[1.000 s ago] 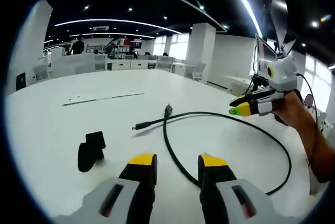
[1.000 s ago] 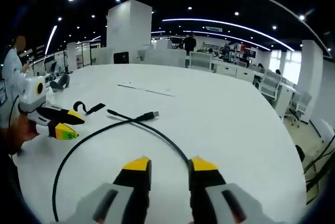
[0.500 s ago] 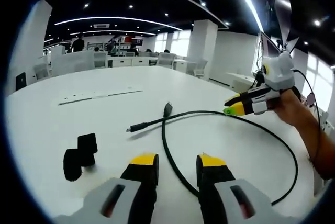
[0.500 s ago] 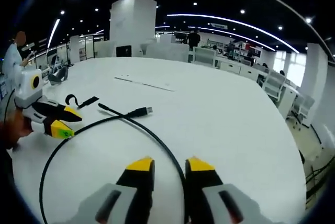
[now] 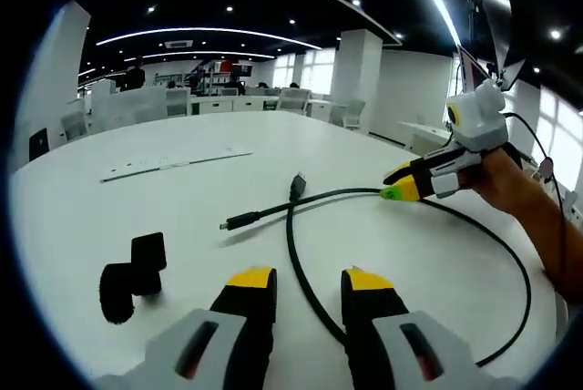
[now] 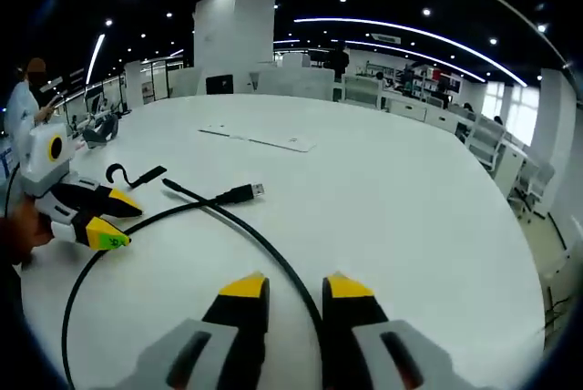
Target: Find the charging cable on the desk, coil it up and secure with Velcro.
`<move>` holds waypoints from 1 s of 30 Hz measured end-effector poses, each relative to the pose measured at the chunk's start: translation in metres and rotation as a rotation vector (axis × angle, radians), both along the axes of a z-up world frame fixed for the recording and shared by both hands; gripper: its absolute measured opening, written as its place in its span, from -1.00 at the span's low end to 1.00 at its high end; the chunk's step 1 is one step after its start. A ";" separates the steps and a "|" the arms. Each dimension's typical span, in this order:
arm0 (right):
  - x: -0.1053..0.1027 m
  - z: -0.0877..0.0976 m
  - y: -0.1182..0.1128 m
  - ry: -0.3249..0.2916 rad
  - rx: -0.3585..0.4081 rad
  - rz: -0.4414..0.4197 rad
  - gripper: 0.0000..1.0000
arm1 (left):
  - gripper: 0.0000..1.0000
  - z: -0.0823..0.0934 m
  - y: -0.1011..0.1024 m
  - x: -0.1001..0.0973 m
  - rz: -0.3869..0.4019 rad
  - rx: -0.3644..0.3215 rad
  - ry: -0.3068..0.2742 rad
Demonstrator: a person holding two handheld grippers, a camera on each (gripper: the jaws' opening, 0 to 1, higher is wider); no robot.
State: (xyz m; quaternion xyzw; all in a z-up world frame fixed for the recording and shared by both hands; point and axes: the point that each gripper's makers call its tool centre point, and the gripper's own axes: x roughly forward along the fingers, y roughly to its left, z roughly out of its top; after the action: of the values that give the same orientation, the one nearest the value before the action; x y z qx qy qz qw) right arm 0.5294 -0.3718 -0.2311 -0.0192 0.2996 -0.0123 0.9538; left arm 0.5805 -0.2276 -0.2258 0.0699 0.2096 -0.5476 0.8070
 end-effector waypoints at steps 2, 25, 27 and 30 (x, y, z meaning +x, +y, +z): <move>0.002 -0.001 -0.003 -0.002 0.006 -0.003 -0.51 | -0.46 -0.001 -0.001 0.001 -0.001 0.002 -0.004; 0.015 -0.001 -0.022 -0.048 0.043 -0.017 -0.79 | -0.75 0.000 -0.002 0.019 0.048 0.001 -0.032; 0.015 0.000 -0.023 -0.047 0.043 -0.014 -0.80 | -0.81 0.000 -0.001 0.020 0.052 -0.002 -0.032; 0.015 0.000 -0.023 -0.042 0.043 -0.006 -0.82 | -0.84 0.000 -0.002 0.020 0.044 -0.008 -0.026</move>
State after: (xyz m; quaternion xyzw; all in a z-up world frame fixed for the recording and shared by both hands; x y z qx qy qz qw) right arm 0.5445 -0.3952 -0.2312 0.0027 0.2799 -0.0093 0.9600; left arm 0.6008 -0.2298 -0.2261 0.0693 0.1985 -0.5294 0.8219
